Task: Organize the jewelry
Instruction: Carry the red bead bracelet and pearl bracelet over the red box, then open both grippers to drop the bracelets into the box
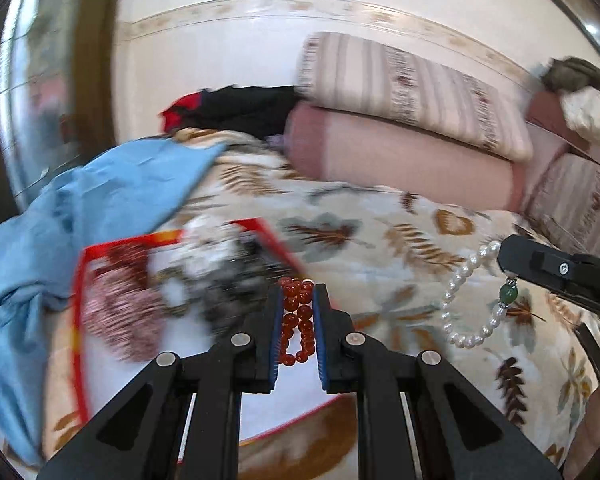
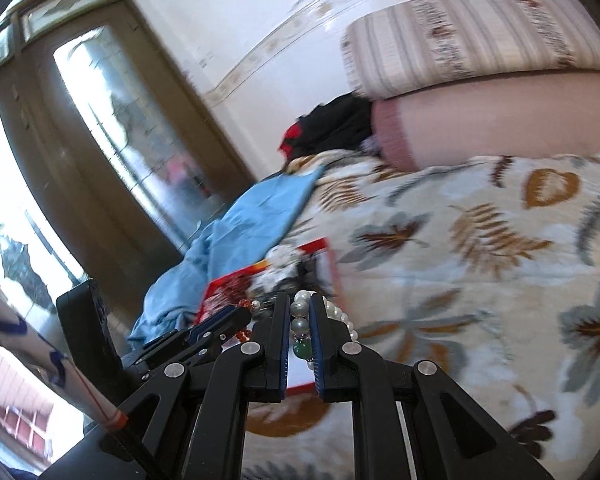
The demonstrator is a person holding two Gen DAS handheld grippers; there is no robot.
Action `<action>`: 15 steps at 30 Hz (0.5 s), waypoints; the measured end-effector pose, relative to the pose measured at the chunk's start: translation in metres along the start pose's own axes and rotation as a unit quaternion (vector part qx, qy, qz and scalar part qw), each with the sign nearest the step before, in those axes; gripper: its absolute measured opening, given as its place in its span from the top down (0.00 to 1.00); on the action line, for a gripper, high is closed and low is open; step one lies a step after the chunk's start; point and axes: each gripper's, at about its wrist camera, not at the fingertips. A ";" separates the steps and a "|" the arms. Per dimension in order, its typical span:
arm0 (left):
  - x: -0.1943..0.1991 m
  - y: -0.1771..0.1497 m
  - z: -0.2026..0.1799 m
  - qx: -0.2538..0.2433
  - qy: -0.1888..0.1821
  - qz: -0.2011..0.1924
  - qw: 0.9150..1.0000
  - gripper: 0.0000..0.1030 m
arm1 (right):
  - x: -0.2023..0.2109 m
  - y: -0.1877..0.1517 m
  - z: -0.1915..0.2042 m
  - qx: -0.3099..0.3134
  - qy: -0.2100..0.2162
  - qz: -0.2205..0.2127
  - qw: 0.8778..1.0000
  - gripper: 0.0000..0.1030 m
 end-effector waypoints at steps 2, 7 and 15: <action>-0.003 -0.004 0.023 0.011 0.023 0.008 1.000 0.87 | -0.024 0.000 0.013 0.005 0.016 0.017 1.000 0.90; -0.026 -0.020 0.064 0.031 0.077 0.042 0.996 0.87 | -0.081 -0.010 0.033 0.006 0.046 0.056 0.997 0.90; -0.070 -0.044 0.082 0.033 0.099 0.131 0.986 0.87 | -0.152 -0.042 0.011 -0.016 0.013 0.121 0.992 0.90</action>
Point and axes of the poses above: each gripper's, at about its wrist camera, not at the fingertips, and x roughly against the way its jaws point, z to its left, y to its top, and after that the axes turned 15 degrees about y, right-handed
